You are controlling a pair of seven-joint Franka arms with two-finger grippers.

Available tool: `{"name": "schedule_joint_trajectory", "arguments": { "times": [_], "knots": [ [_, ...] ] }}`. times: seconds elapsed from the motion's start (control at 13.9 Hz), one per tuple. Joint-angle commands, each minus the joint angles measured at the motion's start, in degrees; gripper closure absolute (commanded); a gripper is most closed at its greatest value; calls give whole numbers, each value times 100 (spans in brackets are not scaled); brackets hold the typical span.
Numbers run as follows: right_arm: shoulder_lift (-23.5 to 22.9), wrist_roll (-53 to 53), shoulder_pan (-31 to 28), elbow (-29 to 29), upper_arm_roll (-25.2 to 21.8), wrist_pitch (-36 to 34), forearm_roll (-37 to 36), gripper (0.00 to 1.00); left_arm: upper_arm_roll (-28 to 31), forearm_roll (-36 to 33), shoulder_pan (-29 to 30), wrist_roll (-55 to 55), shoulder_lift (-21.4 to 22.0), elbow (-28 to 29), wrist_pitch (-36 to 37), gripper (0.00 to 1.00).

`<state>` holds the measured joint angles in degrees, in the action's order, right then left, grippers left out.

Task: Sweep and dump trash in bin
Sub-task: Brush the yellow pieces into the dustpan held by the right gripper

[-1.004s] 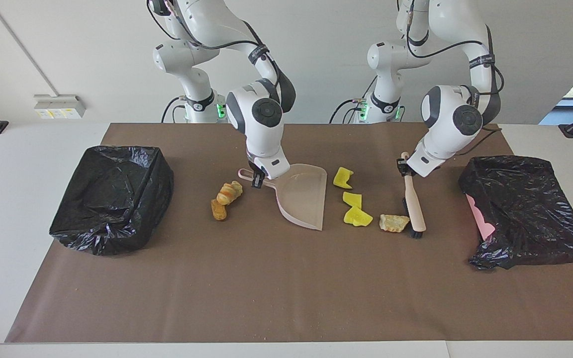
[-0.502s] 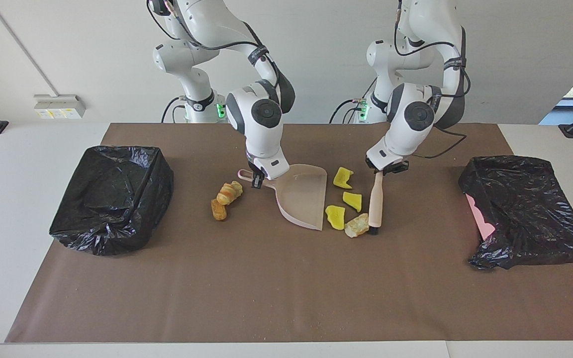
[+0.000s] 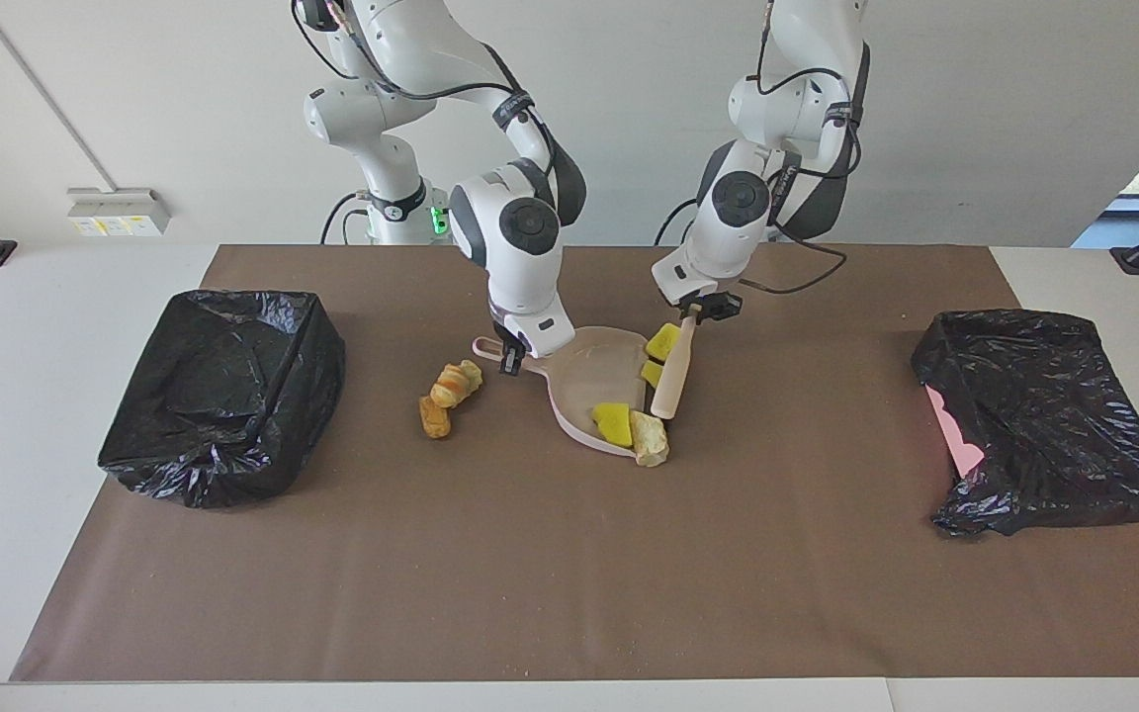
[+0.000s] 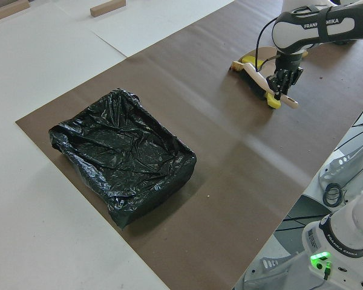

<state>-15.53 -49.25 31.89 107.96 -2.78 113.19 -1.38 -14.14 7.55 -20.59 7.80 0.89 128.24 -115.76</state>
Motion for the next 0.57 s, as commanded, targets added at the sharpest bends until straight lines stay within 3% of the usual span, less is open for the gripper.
{"name": "schedule_joint_trajectory", "arguments": {
  "times": [0.0, 0.29, 0.5],
  "knots": [
    [120, 38, -25, 172, 32, 116, -64, 100, 70, 264, -357, 545, 70, -262, -87, 100],
    [120, 38, -25, 172, 32, 116, -56, 100, 122, 309, -270, 941, 376, -537, 473, 100],
    [111, 38, -25, 172, 32, 124, -56, 100, 131, 309, 20, 2256, 588, -537, 860, 100]
  ]
}}
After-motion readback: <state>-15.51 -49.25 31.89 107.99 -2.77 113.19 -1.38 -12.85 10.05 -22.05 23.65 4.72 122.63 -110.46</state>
